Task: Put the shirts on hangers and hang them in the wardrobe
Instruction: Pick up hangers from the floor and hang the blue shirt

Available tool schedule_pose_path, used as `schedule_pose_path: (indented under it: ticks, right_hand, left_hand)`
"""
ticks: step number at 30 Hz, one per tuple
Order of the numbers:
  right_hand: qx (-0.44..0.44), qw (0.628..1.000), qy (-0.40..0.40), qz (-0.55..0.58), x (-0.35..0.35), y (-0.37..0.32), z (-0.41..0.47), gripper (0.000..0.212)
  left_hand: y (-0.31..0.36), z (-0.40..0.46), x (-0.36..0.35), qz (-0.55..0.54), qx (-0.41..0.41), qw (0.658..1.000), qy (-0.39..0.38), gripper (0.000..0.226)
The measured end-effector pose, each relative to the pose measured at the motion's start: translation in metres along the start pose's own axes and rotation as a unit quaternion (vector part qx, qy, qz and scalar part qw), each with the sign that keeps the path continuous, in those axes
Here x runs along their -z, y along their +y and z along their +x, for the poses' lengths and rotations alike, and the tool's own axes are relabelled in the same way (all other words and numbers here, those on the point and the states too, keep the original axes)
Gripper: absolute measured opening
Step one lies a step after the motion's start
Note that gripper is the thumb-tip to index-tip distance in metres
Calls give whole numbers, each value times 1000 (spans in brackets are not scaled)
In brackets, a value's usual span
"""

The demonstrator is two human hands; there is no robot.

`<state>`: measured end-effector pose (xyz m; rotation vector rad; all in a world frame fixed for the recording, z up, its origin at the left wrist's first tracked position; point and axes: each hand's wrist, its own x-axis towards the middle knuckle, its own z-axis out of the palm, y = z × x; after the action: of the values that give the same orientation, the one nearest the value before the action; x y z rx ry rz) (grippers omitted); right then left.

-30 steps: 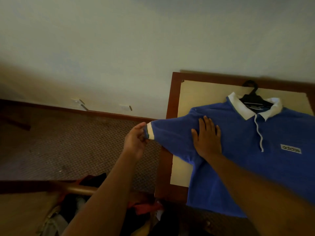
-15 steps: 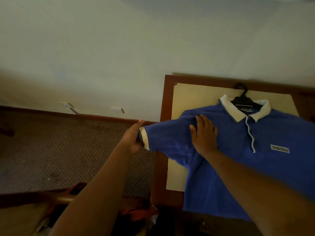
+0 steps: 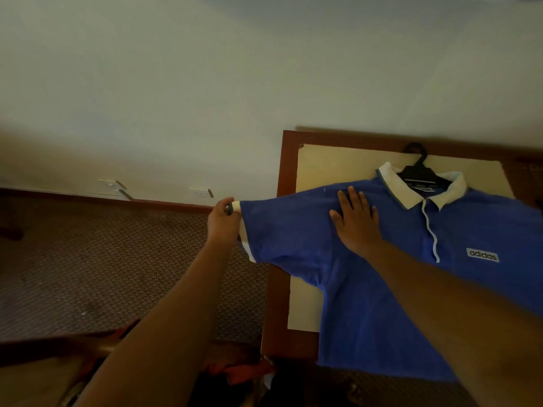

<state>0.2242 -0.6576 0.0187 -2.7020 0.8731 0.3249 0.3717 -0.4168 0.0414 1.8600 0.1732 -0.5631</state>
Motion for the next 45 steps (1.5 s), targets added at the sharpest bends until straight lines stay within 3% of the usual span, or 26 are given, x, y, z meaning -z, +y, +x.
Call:
schedule_pose_path:
  ticks: [5, 9, 16, 18, 20, 23, 25, 28, 31, 35, 37, 39, 41, 43, 45]
  right_hand:
    - [-13, 999, 26, -17, -1, 5, -17, 62]
    - [-29, 999, 13, -34, -10, 10, -25, 65]
    - [-18, 999, -13, -30, -2, 18, -24, 67]
    - [-24, 999, 3, -43, -7, 22, -34, 66]
    - [-29, 998, 10, -49, -11, 25, -40, 67]
    - [-30, 998, 6, -52, -12, 25, -38, 67]
    - [-31, 998, 5, -56, -12, 24, -37, 67]
    - [-26, 998, 3, -60, -12, 25, -37, 68]
    - [-27, 998, -2, -55, -11, 27, -37, 69]
    - [-26, 998, -18, -55, -8, 29, -36, 69]
    - [-21, 998, -23, -49, -7, 29, -36, 69]
    - [-13, 999, -28, -38, -5, 29, -37, 69]
    - [-5, 998, -47, -28, -1, 31, -35, 70]
    - [12, 998, -65, 0, 10, 38, -30, 68]
    - [54, 994, -23, 97, 27, 53, -22, 63]
  left_hand:
    - [5, 2, -2, 77, -67, 993, 67, 43]
    - [-4, 3, -11, 35, -26, 999, 15, 50]
    - [-7, 3, -14, 224, -124, 967, 23, 54]
    - [-8, 4, -15, 176, -100, 979, 29, 51]
    - [-13, 0, -18, 83, -18, 996, 33, 47]
    - [-28, -16, -27, 31, 65, 997, -26, 53]
    - [-31, -24, -32, 29, 47, 998, -39, 52]
    - [-28, -21, -31, 57, -15, 998, 2, 41]
    - [-34, -12, -22, 208, -75, 975, 34, 32]
    - [-37, -20, -30, 363, -38, 930, 46, 38]
    - [-28, -32, -48, 421, -118, 897, 66, 45]
    - [-14, -43, -77, 457, -217, 862, 3, 51]
    - [-8, -48, -106, 526, -292, 792, -106, 56]
    - [-8, -46, -124, 577, -308, 741, -153, 58]
    - [-3, -44, -138, 586, -254, 759, -128, 59]
